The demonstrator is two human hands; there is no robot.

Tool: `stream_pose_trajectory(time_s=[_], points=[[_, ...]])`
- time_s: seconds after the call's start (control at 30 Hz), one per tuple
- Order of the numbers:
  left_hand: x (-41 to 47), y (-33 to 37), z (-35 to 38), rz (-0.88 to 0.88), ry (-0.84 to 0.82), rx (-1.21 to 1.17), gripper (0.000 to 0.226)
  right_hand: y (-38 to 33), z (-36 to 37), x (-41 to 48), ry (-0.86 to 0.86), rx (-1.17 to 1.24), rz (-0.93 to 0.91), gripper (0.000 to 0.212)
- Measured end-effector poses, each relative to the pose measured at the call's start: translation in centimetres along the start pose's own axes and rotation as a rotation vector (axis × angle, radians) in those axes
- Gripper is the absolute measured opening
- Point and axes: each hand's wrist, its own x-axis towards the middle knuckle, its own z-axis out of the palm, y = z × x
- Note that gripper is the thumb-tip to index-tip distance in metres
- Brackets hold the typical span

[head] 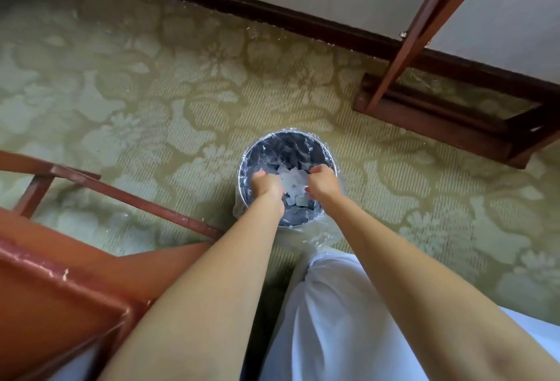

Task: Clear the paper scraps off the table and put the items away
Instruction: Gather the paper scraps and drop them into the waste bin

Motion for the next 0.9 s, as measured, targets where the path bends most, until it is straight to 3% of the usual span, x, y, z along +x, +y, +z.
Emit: stream_pose_trajectory(time_s=[0.23, 0.37, 0.53, 0.73, 0.9], points=[[-7.4, 3.2, -1.4, 0.248, 0.022, 0.145, 0.038, -4.0, -4.9, -8.1, 0.140, -0.170, -0.231, 0.031], [-16.0, 6.8, -2.8, 0.502, -0.025, 0.214, 0.041, -7.8, -8.3, -15.1, 0.298, -0.264, -0.428, 0.029], [-27.6, 11.3, -8.6, 0.899, 0.034, 0.210, 0.039, -12.2, -11.3, -26.1, 0.454, -0.271, -0.718, 0.031], [-38.6, 11.7, -21.3, 1.202, 0.356, 0.270, 0.028, -14.6, -9.6, -40.0, 0.423, -0.195, -1.062, 0.026], [-42.1, 7.8, -33.4, 1.171, 0.620, 0.281, 0.025, -14.2, -3.1, -49.4, 0.215, -0.209, -1.272, 0.023]])
